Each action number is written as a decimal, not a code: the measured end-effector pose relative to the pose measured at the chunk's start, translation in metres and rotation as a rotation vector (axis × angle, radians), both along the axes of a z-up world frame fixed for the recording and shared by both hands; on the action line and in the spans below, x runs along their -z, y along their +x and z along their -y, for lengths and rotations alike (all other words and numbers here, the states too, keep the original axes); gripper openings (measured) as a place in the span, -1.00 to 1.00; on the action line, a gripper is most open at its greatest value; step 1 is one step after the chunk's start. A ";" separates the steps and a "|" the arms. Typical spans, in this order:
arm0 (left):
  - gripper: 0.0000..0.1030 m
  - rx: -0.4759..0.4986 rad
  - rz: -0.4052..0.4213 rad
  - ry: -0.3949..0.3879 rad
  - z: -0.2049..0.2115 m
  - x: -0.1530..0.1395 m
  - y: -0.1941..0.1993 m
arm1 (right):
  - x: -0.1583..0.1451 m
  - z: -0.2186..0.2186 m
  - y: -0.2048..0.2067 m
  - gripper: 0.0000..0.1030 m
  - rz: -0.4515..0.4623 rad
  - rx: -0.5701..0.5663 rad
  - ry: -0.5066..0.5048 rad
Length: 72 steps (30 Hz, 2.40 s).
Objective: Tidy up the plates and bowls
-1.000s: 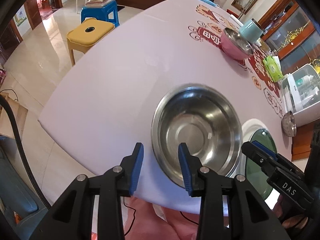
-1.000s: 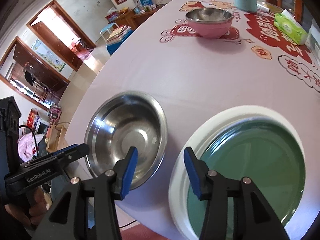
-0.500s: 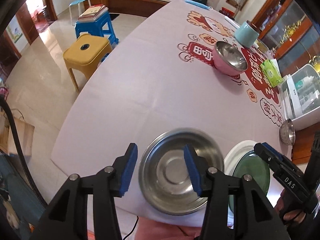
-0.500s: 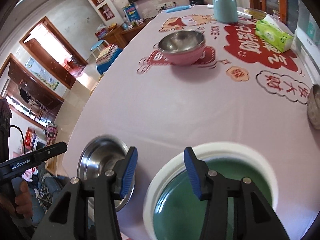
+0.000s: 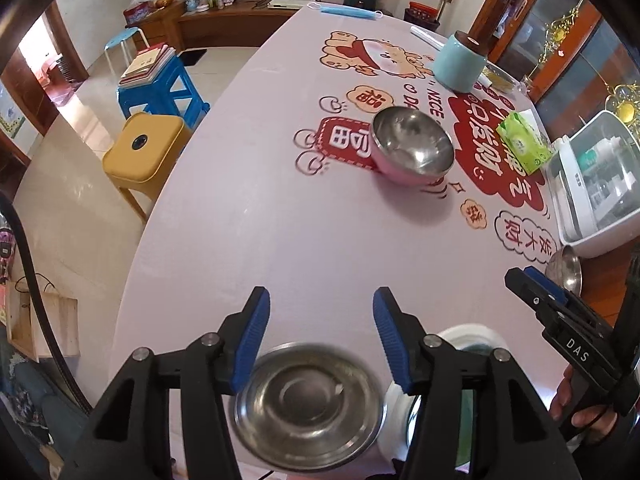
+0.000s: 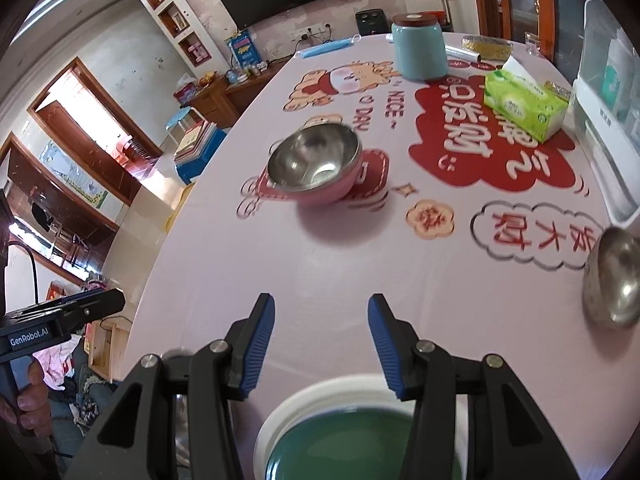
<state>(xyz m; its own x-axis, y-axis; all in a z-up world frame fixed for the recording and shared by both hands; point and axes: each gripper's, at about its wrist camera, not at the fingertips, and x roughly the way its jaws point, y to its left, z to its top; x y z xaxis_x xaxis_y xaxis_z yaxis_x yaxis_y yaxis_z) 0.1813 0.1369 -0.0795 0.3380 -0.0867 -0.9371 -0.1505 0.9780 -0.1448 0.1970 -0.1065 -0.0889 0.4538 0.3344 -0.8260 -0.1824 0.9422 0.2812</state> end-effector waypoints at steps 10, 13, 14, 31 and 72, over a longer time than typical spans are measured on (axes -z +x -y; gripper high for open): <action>0.02 -0.011 -0.067 0.004 0.008 0.011 0.067 | -0.008 0.002 0.054 -0.04 0.029 -0.001 0.007; 0.02 -0.014 -0.077 0.010 0.010 0.016 0.084 | -0.007 -0.001 0.070 -0.04 0.033 -0.001 0.013; 0.02 -0.016 -0.081 0.012 0.011 0.018 0.092 | -0.007 -0.002 0.075 -0.04 0.035 -0.003 0.012; 0.02 0.040 -0.014 -0.030 0.032 0.049 0.166 | 0.040 -0.024 0.128 -0.04 0.057 -0.034 -0.002; -0.72 0.062 -0.057 -0.145 0.050 0.131 0.199 | 0.077 -0.011 0.140 -0.68 0.015 0.003 0.084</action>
